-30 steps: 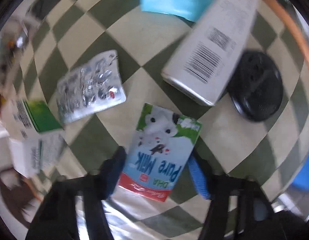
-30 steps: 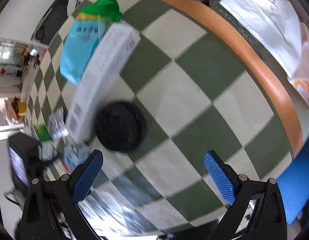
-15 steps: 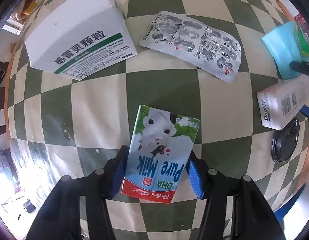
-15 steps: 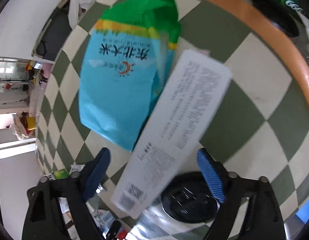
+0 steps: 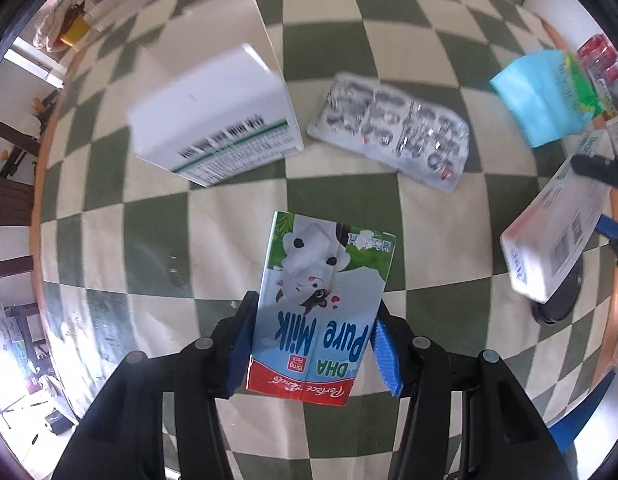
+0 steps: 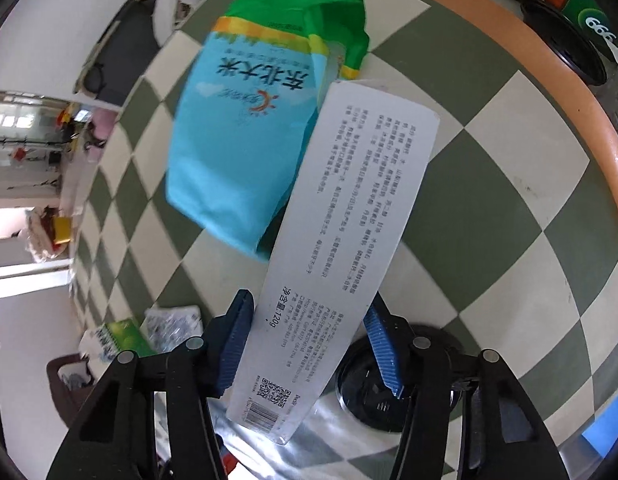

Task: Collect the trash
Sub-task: 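Lift the milk carton and toothpaste box off the table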

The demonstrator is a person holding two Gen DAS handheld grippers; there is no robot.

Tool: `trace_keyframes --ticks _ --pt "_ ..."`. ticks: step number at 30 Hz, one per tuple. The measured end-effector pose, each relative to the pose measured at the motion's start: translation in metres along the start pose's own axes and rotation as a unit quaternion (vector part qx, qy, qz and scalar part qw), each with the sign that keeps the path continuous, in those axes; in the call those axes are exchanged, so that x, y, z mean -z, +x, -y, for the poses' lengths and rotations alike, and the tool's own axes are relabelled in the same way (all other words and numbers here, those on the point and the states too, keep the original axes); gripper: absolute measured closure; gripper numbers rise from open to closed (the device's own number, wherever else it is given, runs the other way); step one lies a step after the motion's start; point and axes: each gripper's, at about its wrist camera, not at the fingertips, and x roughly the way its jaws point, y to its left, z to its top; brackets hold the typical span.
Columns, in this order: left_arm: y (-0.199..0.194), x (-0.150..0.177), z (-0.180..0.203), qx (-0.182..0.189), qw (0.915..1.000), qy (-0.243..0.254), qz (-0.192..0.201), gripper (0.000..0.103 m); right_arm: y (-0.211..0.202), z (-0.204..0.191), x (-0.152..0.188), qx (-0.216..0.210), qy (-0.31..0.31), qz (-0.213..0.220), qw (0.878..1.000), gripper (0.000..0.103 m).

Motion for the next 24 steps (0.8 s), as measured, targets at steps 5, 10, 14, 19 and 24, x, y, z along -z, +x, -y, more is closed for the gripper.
trace_keyframes --ticks 5,10,14,19,24 --pt "-0.031 0.016 0.003 -0.004 0.9995 0.004 0.03 0.054 -0.017 -0.014 0.016 -0.028 -0.033 -0.008 0.999 0.047" --pt "-0.041 0.047 -0.003 -0.008 0.9993 0.001 0.037 0.054 -0.025 -0.017 0.055 -0.038 -0.077 -0.026 0.996 0.048" --pt "-0.034 0.068 -0.009 -0.008 0.9995 -0.002 0.03 0.054 -0.024 -0.012 0.09 -0.026 -0.121 -0.045 0.991 0.048" --pt "0.006 0.086 -0.015 -0.007 0.9997 -0.022 -0.01 0.054 0.007 -0.016 0.143 0.061 -0.252 -0.093 0.961 0.048" --pt "0.042 0.102 -0.023 -0.001 0.9967 -0.06 -0.054 0.054 0.029 -0.028 0.167 0.13 -0.307 -0.091 0.938 0.044"
